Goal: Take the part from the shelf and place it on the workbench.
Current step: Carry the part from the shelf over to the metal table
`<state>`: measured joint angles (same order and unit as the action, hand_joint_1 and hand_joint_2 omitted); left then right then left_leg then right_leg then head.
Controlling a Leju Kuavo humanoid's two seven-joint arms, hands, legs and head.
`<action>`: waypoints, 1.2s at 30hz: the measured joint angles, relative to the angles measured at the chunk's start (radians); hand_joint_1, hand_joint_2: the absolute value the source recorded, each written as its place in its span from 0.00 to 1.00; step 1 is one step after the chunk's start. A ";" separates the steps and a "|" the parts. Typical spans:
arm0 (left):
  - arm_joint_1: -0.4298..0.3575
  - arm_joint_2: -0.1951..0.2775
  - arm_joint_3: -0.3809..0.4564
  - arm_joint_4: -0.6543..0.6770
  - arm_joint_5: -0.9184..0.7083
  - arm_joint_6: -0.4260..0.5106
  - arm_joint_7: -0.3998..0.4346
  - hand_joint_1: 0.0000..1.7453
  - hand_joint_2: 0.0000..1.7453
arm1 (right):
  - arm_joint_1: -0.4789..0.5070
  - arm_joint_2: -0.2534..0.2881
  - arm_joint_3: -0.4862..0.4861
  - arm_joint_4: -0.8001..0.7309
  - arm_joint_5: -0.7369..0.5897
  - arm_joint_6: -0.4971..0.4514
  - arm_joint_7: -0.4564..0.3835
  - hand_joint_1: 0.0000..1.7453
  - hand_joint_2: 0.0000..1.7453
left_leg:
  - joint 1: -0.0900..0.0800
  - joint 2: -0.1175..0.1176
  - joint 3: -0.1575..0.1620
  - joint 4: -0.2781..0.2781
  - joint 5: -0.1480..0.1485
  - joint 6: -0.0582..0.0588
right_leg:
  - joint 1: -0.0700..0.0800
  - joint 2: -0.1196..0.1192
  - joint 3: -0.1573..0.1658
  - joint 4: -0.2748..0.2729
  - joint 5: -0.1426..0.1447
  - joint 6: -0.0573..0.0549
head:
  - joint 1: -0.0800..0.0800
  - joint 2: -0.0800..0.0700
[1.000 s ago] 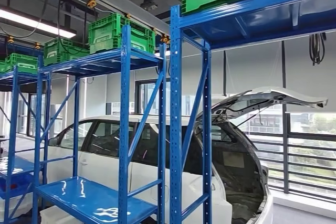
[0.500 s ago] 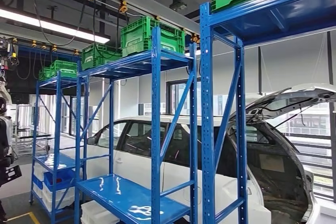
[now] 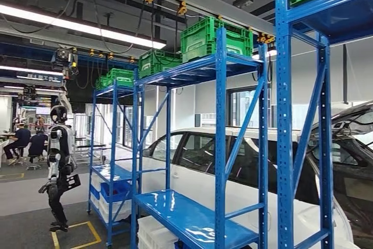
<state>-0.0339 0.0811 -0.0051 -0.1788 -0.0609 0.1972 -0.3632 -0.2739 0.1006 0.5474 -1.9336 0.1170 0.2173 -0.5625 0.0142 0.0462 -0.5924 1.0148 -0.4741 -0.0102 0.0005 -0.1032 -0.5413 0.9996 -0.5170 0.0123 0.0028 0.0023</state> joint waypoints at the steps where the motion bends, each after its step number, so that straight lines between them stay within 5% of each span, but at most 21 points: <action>1: 0.004 -0.002 0.001 0.000 0.001 0.000 0.003 0.00 1.00 | 0.001 0.000 -0.002 -0.001 -0.002 0.002 -0.001 1.00 1.00 | 0.000 -0.009 0.000 -0.001 0.001 0.007 | -0.003 0.006 0.000 0.006 -0.008 0.005 | 0.000 0.000; 4: 0.006 -0.009 0.004 0.000 0.002 0.002 0.011 0.00 1.00 | 0.008 0.001 -0.006 -0.003 -0.007 0.004 -0.005 1.00 1.00 | 0.000 -0.036 0.000 -0.002 0.004 0.025 | -0.008 0.073 -0.050 0.127 -0.085 0.013 | 0.000 0.000; 6: 0.003 -0.012 0.006 0.000 0.003 0.002 0.016 0.00 1.00 | 0.018 0.001 -0.009 -0.004 -0.008 0.005 -0.005 1.00 1.00 | -0.004 -0.059 0.000 -0.002 0.005 0.031 | -0.008 0.093 -0.112 0.255 -0.132 0.009 | 0.000 0.000; 7: 0.002 -0.014 0.006 0.000 0.003 0.002 0.020 0.00 1.00 | 0.023 0.000 -0.010 -0.004 -0.008 0.006 -0.006 1.00 1.00 | -0.008 -0.072 0.000 -0.002 0.005 0.033 | -0.007 0.096 -0.130 0.286 -0.132 0.006 | 0.000 0.000; 9: 0.005 -0.016 0.006 0.000 0.000 0.002 0.028 0.00 1.00 | 0.030 0.000 -0.010 -0.004 -0.009 0.007 -0.006 1.00 1.00 | -0.014 -0.099 0.003 -0.002 0.005 0.034 | -0.002 0.106 -0.113 0.231 -0.077 -0.007 | 0.000 0.000; 11: 0.005 -0.022 0.006 0.000 -0.002 0.002 0.035 0.00 1.00 | 0.036 0.001 -0.010 -0.009 -0.010 0.009 -0.006 1.00 1.00 | -0.019 -0.123 0.003 -0.001 0.006 0.034 | 0.003 0.148 -0.060 0.100 -0.003 -0.030 | 0.000 0.000; 13: 0.005 -0.029 0.006 0.000 -0.002 0.004 0.042 0.00 1.00 | 0.046 0.001 -0.012 -0.014 -0.013 0.010 -0.009 1.00 1.00 | -0.015 -0.144 -0.002 0.000 0.008 0.030 | 0.006 0.183 -0.032 0.028 0.026 -0.043 | 0.000 0.000; 16: 0.012 -0.033 0.007 0.000 -0.002 0.009 0.049 0.00 1.00 | 0.061 0.004 -0.016 -0.016 -0.017 0.013 -0.016 1.00 1.00 | -0.011 -0.161 -0.011 0.000 0.010 0.018 | 0.005 0.164 -0.022 0.005 0.027 -0.043 | 0.001 0.000; 18: 0.016 -0.035 0.010 0.000 0.000 0.012 0.054 0.00 1.00 | 0.068 0.008 -0.018 -0.015 -0.021 0.013 -0.020 1.00 1.00 | -0.013 -0.124 -0.032 0.042 -0.021 0.007 | -0.002 0.139 -0.015 -0.009 0.031 -0.044 | 0.001 0.000; 20: 0.014 -0.036 0.014 0.000 0.003 0.016 0.056 0.00 1.00 | 0.074 0.010 -0.019 -0.012 -0.024 0.015 -0.023 1.00 1.00 | -0.006 -0.077 -0.087 0.156 -0.081 -0.006 | -0.004 0.110 -0.012 -0.012 0.032 -0.044 | 0.001 0.000; 22: 0.014 -0.036 0.018 0.000 0.005 0.020 0.057 0.00 1.00 | 0.077 0.013 -0.020 -0.004 -0.026 0.020 -0.024 1.00 1.00 | 0.003 -0.060 -0.134 0.252 -0.109 -0.018 | -0.004 0.082 -0.011 -0.012 0.030 -0.042 | 0.001 0.000; 24: 0.020 -0.034 0.020 0.000 0.003 0.021 0.058 0.00 1.00 | 0.078 0.015 -0.020 0.004 -0.026 0.023 -0.025 1.00 1.00 | 0.012 -0.049 -0.110 0.212 -0.071 -0.028 | -0.006 0.058 -0.009 -0.012 0.026 -0.037 | 0.001 0.000; 26: 0.022 -0.030 0.021 0.000 -0.001 0.022 0.059 0.00 1.00 | 0.081 0.016 -0.020 0.007 -0.026 0.024 -0.027 1.00 1.00 | 0.013 -0.014 -0.039 0.080 -0.011 -0.033 | -0.006 0.037 -0.004 -0.009 0.020 -0.027 | 0.001 0.000; 28: 0.019 -0.025 0.022 0.000 -0.006 0.022 0.059 0.00 1.00 | 0.085 0.018 -0.020 0.007 -0.024 0.023 -0.033 1.00 1.00 | 0.008 0.010 0.000 0.003 0.010 -0.022 | -0.001 0.020 0.000 -0.005 0.014 -0.015 | 0.000 0.000; 31: 0.023 -0.017 0.022 0.000 -0.017 0.017 0.061 0.00 1.00 | 0.089 0.019 -0.021 0.006 -0.016 0.017 -0.040 1.00 1.00 | 0.002 -0.010 -0.001 -0.005 0.010 0.005 | -0.003 0.003 0.006 -0.004 0.007 0.001 | 0.000 0.000; 33: 0.025 -0.012 0.022 0.000 -0.021 0.014 0.065 0.00 1.00 | 0.090 0.020 -0.024 0.000 -0.009 0.014 -0.041 1.00 1.00 | 0.003 -0.026 -0.001 -0.007 0.013 0.018 | -0.010 0.037 -0.006 0.034 -0.027 0.010 | 0.000 0.000; 36: 0.019 -0.004 0.022 0.000 -0.026 0.012 0.079 0.00 1.00 | 0.094 0.020 -0.032 -0.010 0.001 0.013 -0.036 1.00 1.00 | 0.000 -0.055 -0.003 -0.007 0.016 0.030 | -0.011 0.092 -0.090 0.224 -0.125 0.009 | 0.000 0.000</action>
<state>-0.0144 0.0773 0.0168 -0.1785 -0.0865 0.2088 -0.2846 -0.1801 0.1204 0.5158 -1.9434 0.1182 0.2306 -0.5989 0.0141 -0.0090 -0.5956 1.0078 -0.4583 0.0193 -0.0104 -0.0115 -0.6312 1.2240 -0.6417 0.0216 0.0027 0.0023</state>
